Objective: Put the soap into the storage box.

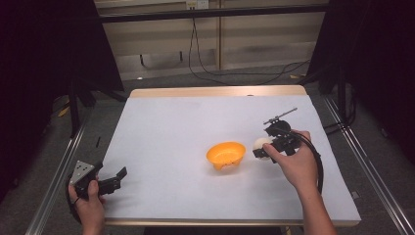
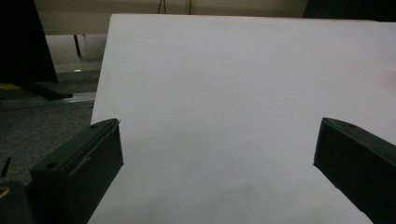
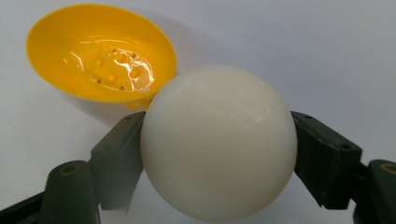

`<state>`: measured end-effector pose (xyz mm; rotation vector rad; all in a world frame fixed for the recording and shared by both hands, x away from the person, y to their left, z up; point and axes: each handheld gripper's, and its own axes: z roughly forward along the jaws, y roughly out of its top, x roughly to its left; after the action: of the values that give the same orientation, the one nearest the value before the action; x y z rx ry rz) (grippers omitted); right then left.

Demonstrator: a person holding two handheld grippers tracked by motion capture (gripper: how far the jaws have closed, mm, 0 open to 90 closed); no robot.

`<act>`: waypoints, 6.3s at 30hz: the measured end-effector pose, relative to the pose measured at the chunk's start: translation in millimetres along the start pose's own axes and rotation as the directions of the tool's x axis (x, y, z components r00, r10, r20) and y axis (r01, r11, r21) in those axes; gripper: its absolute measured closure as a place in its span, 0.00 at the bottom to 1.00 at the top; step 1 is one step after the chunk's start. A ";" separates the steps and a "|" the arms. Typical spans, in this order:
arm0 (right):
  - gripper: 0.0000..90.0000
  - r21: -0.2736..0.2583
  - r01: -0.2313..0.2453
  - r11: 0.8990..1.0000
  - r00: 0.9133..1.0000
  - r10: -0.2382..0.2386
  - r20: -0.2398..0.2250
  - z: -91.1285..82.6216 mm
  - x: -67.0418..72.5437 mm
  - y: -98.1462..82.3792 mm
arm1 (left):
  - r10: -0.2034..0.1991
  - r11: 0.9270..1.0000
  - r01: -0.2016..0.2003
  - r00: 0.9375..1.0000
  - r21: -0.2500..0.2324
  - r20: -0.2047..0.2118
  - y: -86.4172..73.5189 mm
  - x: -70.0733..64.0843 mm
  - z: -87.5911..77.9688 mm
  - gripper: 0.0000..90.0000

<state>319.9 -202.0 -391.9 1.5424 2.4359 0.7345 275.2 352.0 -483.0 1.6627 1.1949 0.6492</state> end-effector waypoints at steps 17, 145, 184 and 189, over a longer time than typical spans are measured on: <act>0.26 0.008 0.038 0.999 0.999 -0.037 -0.026 13.9 23.8 21.6 | -0.016 1.000 0.016 1.000 -0.001 0.009 -0.1 0.2 0.3 0.01; 0.00 -0.126 -0.100 0.987 0.992 0.109 0.068 14.7 1.4 -17.1 | -0.001 1.000 0.001 1.000 0.011 0.001 0.4 -0.4 1.2 0.01; 0.02 -0.366 -0.161 0.917 0.967 0.220 0.126 -5.2 -81.0 -148.9 | 0.016 1.000 -0.016 1.000 0.005 -0.009 0.4 -0.6 0.3 0.01; 0.02 -0.375 -0.156 0.914 0.967 0.220 0.133 -8.5 -85.8 -162.5 | 0.014 1.000 -0.014 1.000 0.005 -0.009 0.4 -0.6 0.4 0.01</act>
<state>225.1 -336.6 -473.8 1.6241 1.9137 0.9750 275.5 351.2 -482.8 1.6753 1.1924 0.6637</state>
